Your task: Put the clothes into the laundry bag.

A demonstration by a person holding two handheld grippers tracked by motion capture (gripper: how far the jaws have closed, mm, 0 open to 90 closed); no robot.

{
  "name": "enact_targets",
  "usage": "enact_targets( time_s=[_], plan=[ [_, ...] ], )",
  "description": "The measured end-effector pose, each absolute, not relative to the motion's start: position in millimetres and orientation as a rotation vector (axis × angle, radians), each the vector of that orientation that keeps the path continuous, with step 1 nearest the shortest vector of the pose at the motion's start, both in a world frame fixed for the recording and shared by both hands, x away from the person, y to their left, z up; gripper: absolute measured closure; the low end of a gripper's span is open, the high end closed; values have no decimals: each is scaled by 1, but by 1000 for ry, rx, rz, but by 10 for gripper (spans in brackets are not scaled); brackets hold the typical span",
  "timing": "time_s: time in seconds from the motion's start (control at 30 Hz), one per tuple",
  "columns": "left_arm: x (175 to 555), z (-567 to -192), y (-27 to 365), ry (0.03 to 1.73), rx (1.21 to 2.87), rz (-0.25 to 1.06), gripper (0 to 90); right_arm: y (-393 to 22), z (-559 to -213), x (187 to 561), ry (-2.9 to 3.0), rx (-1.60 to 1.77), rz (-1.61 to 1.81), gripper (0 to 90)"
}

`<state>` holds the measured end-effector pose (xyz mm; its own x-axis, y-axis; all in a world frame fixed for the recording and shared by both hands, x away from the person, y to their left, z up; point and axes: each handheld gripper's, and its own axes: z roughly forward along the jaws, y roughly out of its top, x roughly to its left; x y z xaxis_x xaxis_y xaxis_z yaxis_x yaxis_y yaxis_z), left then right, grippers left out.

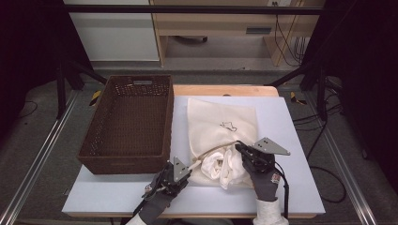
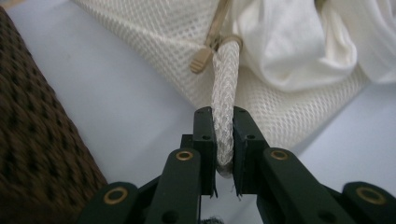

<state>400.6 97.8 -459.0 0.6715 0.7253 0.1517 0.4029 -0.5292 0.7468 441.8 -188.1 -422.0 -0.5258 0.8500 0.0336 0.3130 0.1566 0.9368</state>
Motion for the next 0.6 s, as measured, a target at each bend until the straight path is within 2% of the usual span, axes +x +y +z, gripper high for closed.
enact_targets(
  time_s=[0.07,0.23,0.3,0.33,0.4,0.47,0.53,0.6],
  plan=[
    [400,-465,98,877,2181,599,769,-187,-422,442,1927,1105,1365,873],
    [410,-460,93,846,2131,574,486,-186,-422,442,1939,1098,1356,873],
    [417,-459,86,839,2146,576,468,-185,-422,442,1939,1099,1357,873],
    [420,-460,83,840,2165,580,473,-185,-422,442,1941,1097,1357,872],
    [424,-465,81,853,2191,571,556,-186,-422,442,1939,1095,1354,870],
    [423,-470,85,856,2214,540,678,-186,-422,442,1937,1100,1360,863],
    [421,-474,92,870,2210,497,737,-187,-422,442,1946,1100,1371,831],
    [421,-476,98,881,2214,468,764,-187,-421,442,1956,1098,1378,757]
  ],
)
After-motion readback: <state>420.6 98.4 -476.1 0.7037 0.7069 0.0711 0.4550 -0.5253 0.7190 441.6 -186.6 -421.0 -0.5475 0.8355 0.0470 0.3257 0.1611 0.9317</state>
